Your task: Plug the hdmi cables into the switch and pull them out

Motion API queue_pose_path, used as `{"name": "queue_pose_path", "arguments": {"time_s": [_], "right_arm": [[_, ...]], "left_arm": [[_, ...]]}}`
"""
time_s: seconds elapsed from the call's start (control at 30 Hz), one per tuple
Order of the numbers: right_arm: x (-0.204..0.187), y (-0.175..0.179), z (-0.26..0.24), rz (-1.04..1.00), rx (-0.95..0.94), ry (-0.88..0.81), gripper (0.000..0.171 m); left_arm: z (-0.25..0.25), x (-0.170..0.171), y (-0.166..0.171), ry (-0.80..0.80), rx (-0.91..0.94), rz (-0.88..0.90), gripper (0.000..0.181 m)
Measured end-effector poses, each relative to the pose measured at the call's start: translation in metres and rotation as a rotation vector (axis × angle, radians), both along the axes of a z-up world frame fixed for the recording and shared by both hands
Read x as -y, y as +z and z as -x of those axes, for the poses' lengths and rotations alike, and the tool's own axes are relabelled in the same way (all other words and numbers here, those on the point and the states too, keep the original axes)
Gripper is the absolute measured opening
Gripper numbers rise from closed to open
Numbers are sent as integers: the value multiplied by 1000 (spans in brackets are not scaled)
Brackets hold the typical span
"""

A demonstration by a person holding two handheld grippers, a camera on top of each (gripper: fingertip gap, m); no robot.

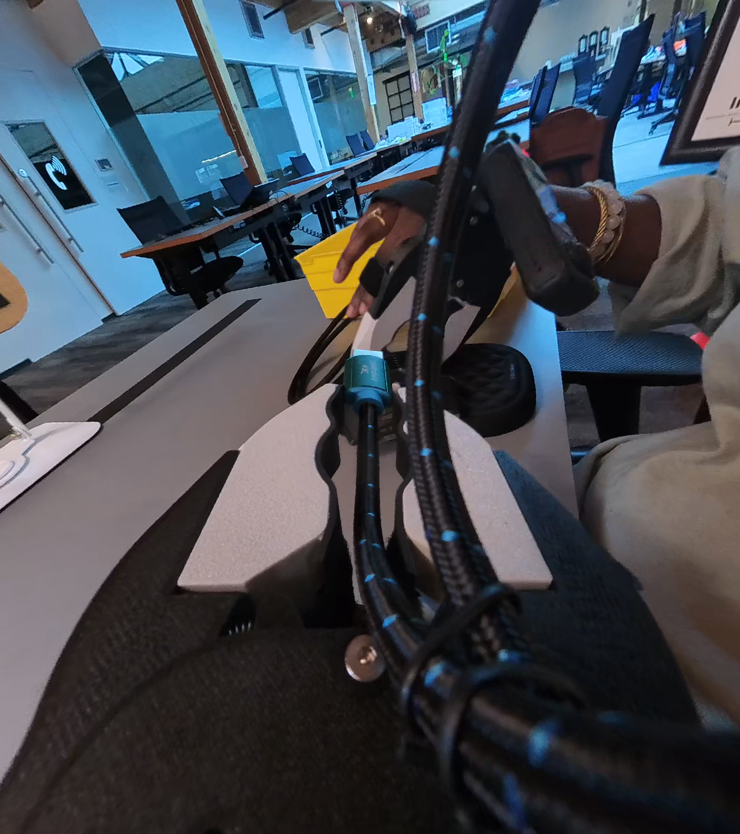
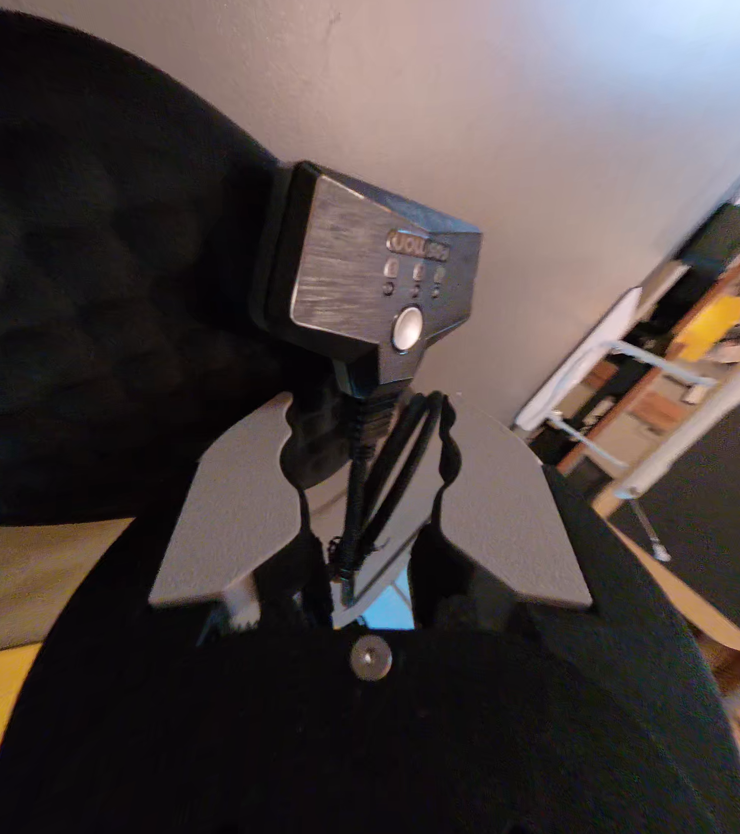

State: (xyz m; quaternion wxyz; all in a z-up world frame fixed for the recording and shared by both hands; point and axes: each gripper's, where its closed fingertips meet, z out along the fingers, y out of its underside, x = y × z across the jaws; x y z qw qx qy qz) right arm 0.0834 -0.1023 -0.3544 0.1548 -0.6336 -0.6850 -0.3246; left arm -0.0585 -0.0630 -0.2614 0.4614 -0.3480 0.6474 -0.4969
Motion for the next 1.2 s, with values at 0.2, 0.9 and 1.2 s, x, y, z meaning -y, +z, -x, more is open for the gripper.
{"name": "queue_pose_path", "arguments": {"time_s": [0.2,0.9,1.2], "right_arm": [[-14,9,14,-169,103,195,63],[-14,71,46,-711,-581,180,24],[-16,57,56,-665,-453,201,24]], "left_arm": [[-2,-1,-4,-6,-1,29,21],[-18,-6,-14,50,-123,233,21],[-24,-3,-31,77,-211,182,21]]}}
